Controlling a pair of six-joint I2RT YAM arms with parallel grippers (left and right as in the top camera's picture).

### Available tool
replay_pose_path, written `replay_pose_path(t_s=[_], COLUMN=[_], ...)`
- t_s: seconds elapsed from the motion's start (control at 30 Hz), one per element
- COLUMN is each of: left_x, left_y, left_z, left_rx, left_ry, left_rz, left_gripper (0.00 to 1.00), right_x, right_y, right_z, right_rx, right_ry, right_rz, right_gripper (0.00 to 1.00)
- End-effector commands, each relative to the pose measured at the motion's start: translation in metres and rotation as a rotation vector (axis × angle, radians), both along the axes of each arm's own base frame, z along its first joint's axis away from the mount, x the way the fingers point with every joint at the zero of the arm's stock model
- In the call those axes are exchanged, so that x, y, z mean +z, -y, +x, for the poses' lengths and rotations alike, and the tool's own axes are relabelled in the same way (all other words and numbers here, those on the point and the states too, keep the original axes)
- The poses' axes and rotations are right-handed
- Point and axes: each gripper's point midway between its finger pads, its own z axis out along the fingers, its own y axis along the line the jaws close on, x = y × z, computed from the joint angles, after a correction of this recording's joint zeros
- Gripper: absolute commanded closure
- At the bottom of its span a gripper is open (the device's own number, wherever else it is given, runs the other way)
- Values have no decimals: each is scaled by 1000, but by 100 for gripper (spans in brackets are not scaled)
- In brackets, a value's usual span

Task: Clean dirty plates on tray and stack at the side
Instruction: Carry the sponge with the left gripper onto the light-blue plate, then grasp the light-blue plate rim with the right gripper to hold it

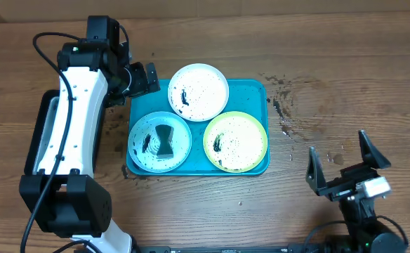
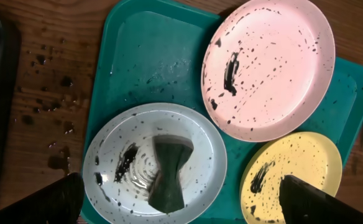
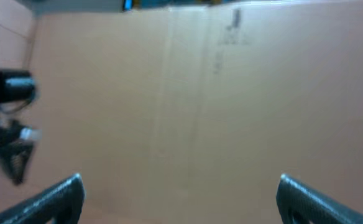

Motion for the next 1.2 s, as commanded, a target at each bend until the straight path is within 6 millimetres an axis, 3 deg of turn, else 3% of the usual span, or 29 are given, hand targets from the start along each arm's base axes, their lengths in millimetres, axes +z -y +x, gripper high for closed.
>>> replay_pose_path(t_s=[0.0,0.23,0.4,0.47,0.53,0.63,0.7,0.77,0.97,1.17], left_x=[9,10,8,7,6,5,5,5,5,5], left_y=[-4,-9,-9,-8,-6,-6,-6,-6,-6,-6], left_z=[4,6,1,-3,-7,-7,-7,-8,-6,-5], left_rx=[34,71,71,68,65,62,62,62,62,62], left_ry=[26,32,9,-9,-23,-26,-26,-29,-19,-19], left_rz=[6,-2,-1,-9,-11,-6,-6,-6,-7,-7], left_gripper=[0,0,0,0,0,0,0,0,0,0], right_x=[51,96,133,140,139,115,82,51,-28,-74], right_y=[-15,-38,-74,-88,-95,-92,-80,-82,-121,-190], right_z=[-16,13,25,26,41,82,119,137,147,158], right_rx=[80,220,538,688,771,683,479,363,144,165], right_ry=[-21,-414,-542,-555,-593,-725,-885,-1005,-1409,-1511], right_rz=[-43,-184,-84,-64,-20,81,213,226,-1,-175], right_gripper=[0,0,0,0,0,0,0,0,0,0])
